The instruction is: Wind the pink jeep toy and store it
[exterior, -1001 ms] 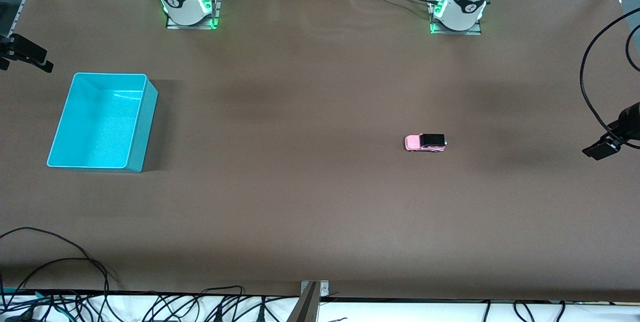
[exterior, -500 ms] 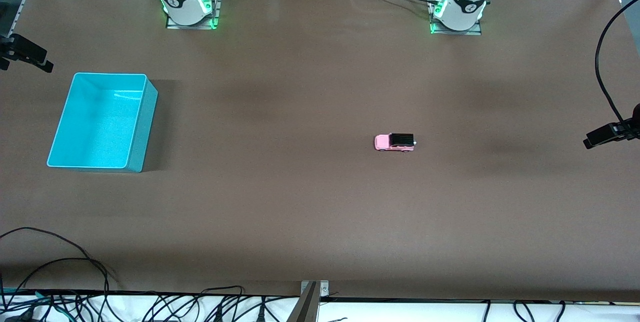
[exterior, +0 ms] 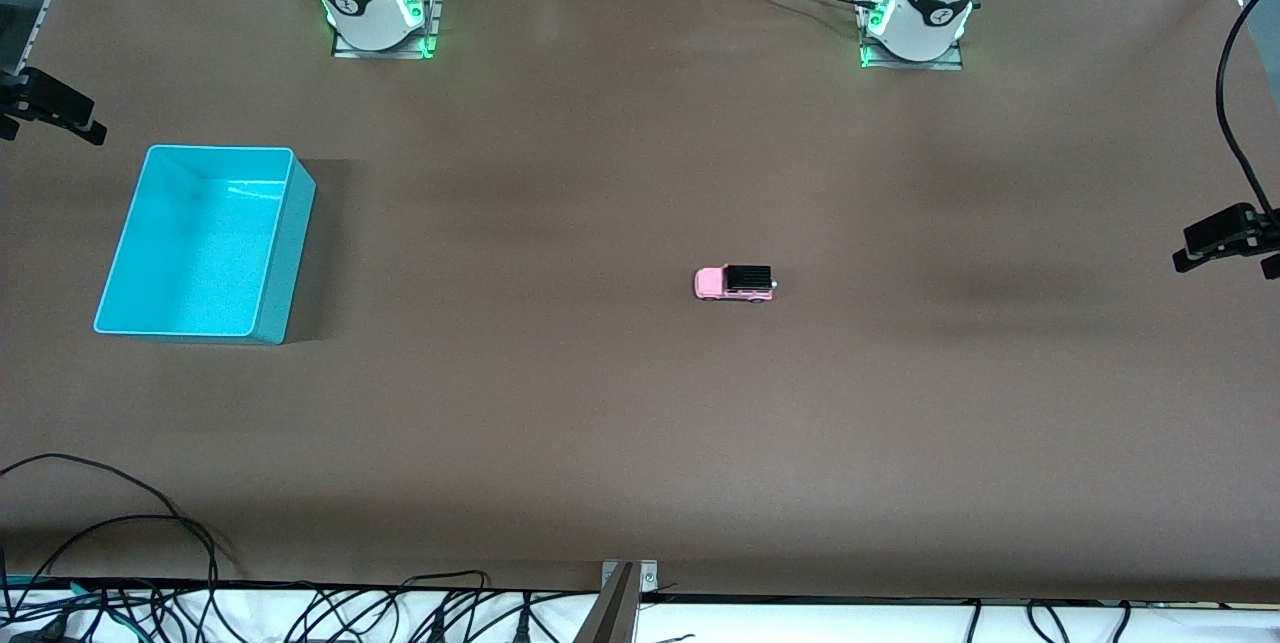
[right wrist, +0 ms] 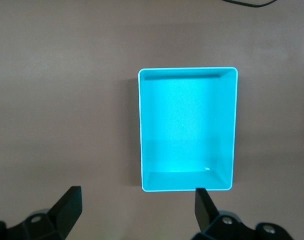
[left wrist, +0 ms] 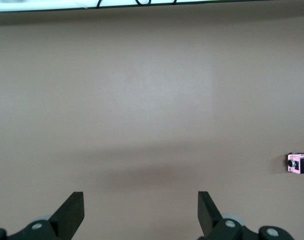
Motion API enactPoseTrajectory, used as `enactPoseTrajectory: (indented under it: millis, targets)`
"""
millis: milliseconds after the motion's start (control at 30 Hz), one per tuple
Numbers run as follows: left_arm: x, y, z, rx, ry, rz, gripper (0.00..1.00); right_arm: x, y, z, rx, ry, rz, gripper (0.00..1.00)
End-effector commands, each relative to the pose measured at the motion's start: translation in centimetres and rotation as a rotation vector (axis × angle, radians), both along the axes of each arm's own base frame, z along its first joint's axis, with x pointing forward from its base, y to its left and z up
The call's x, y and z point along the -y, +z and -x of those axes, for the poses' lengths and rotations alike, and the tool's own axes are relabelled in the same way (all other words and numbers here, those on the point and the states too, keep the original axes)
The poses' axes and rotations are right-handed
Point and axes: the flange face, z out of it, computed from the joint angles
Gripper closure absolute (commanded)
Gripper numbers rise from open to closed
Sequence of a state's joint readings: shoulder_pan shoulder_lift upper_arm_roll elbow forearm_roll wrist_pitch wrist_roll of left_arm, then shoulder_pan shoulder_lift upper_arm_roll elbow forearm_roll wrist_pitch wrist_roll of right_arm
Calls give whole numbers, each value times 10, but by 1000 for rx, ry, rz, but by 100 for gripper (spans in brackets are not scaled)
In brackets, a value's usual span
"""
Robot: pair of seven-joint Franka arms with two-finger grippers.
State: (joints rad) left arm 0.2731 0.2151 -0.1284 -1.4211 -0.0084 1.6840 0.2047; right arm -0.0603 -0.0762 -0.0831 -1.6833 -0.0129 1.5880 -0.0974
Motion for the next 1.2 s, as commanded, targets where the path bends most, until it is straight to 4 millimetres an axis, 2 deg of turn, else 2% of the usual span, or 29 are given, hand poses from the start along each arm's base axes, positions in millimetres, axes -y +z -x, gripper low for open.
enactPoseTrajectory:
  millis: [0,200,300,434,1167]
  targets:
    - [15,4,15,-12,-46,8,0,1,8,2,4,11,10,0]
    - [20,3,21,-20,-25,-7,0,1,7,2,2,11,10,0]
    - [38,3,21,-24,-11,-26,0,0,7,1,2,12,10,0]
    - [47,5,24,-25,-4,-48,0,1,8,2,4,11,10,0]
    - [42,5,26,-23,-3,-40,0,0,8,2,5,11,12,0]
